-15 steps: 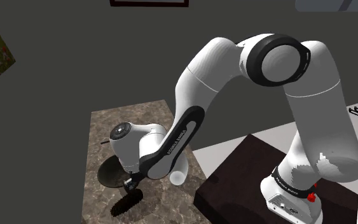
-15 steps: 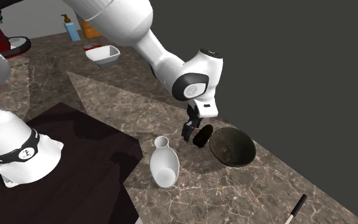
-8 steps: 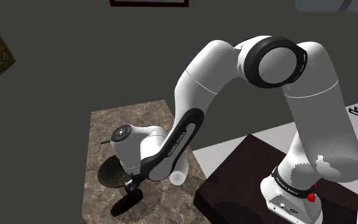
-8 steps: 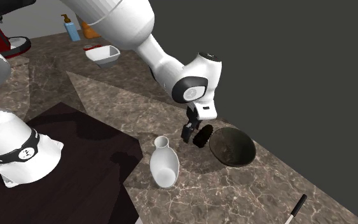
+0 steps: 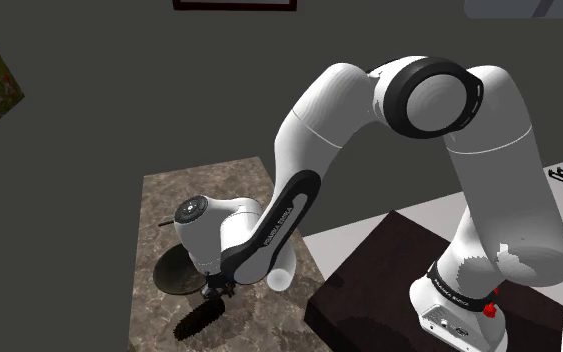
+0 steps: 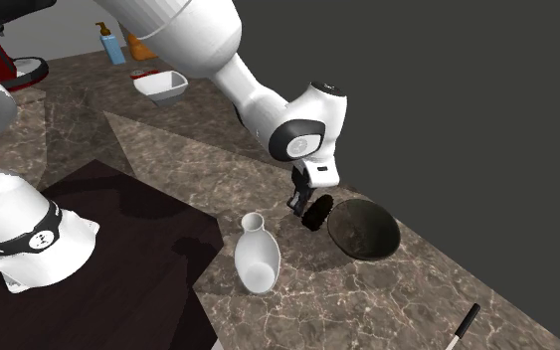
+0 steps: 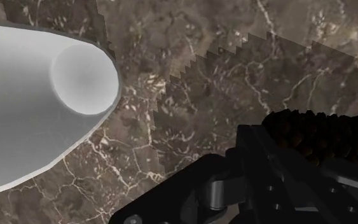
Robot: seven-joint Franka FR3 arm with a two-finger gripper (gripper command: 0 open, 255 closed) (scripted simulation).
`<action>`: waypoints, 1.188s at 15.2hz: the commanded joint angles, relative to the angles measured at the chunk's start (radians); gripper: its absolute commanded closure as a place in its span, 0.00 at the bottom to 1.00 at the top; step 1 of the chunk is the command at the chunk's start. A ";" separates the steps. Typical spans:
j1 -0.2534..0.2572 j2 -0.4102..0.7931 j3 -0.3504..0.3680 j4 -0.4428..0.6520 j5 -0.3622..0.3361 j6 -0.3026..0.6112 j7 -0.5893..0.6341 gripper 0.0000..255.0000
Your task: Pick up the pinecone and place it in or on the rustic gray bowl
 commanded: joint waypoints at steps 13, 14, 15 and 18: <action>0.533 0.175 -0.435 0.224 0.165 0.155 1.452 0.00; 0.533 0.187 -0.436 0.230 0.166 0.162 1.451 0.00; 0.532 0.199 -0.437 0.237 0.166 0.168 1.451 0.00; 0.528 0.237 -0.439 0.257 0.165 0.186 1.451 0.00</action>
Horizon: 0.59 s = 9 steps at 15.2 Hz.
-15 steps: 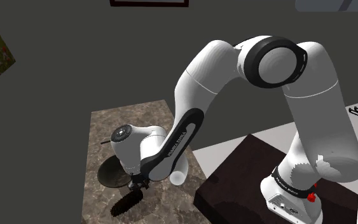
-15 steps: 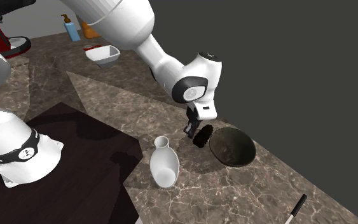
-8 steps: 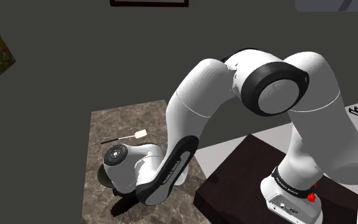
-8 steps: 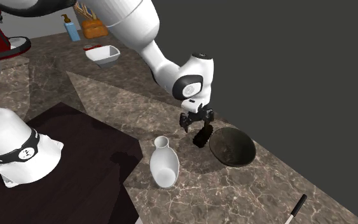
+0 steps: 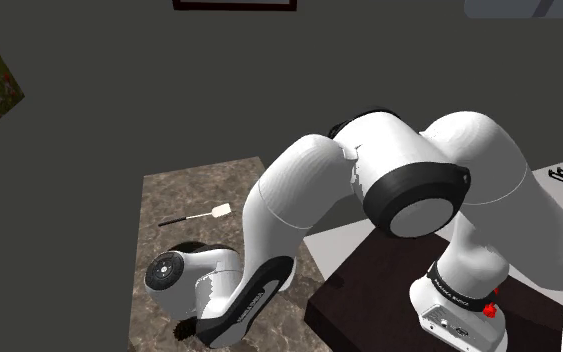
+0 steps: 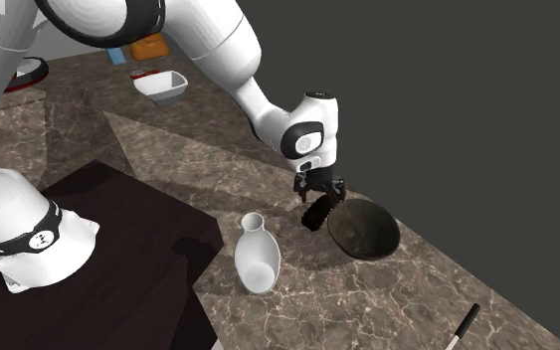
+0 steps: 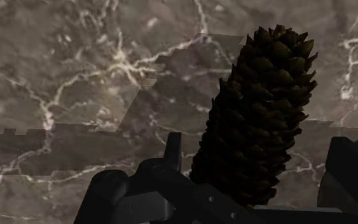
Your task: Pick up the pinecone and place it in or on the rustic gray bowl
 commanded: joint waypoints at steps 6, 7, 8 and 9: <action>-0.005 0.050 -0.007 0.026 0.000 0.019 0.006 0.00; -0.005 0.050 -0.007 0.026 0.000 0.019 0.006 0.00; -0.004 0.050 -0.007 0.026 0.001 0.019 0.006 0.00; -0.004 0.050 -0.008 0.026 0.001 0.019 0.005 0.00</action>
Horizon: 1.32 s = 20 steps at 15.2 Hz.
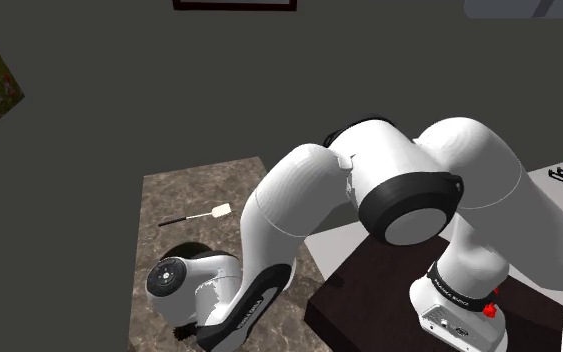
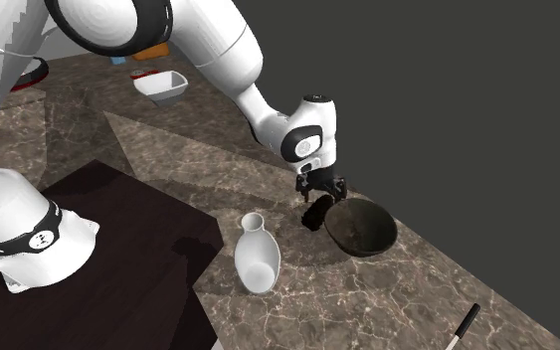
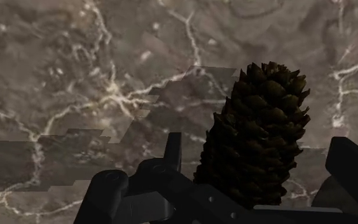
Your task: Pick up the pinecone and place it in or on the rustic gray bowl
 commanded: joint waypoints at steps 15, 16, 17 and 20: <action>-0.013 -0.038 -0.007 -0.027 0.004 -0.070 -0.010 1.00; -0.013 -0.050 -0.006 -0.033 0.005 -0.076 -0.012 1.00; -0.013 -0.063 -0.006 -0.039 0.005 -0.082 -0.014 1.00; -0.014 -0.099 -0.004 -0.056 0.007 -0.101 -0.019 1.00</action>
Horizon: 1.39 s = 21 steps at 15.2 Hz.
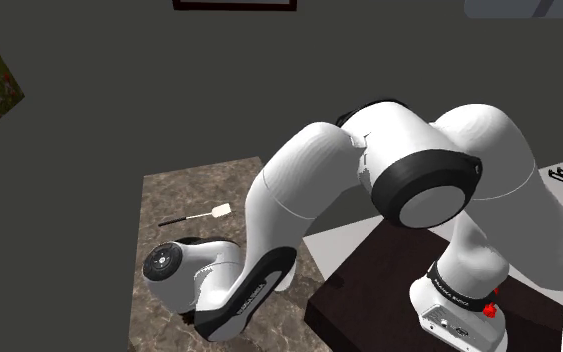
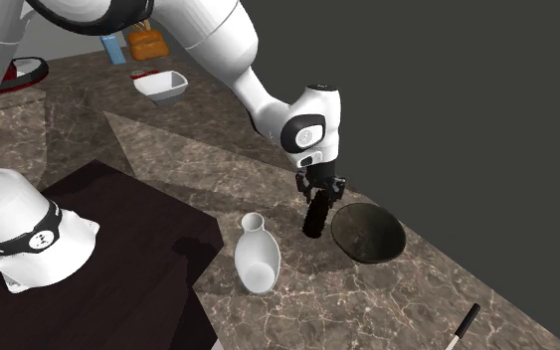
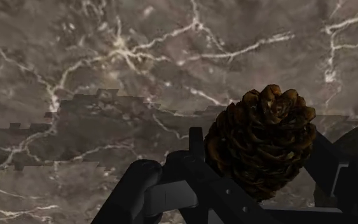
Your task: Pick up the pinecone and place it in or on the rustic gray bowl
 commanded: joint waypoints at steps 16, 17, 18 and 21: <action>-0.007 -0.187 0.012 -0.056 0.013 -0.129 -0.034 1.00; -0.007 -0.197 0.013 -0.058 0.014 -0.138 -0.036 1.00; -0.007 -0.208 0.013 -0.059 0.015 -0.147 -0.038 1.00; -0.008 -0.237 0.015 -0.062 0.018 -0.173 -0.044 1.00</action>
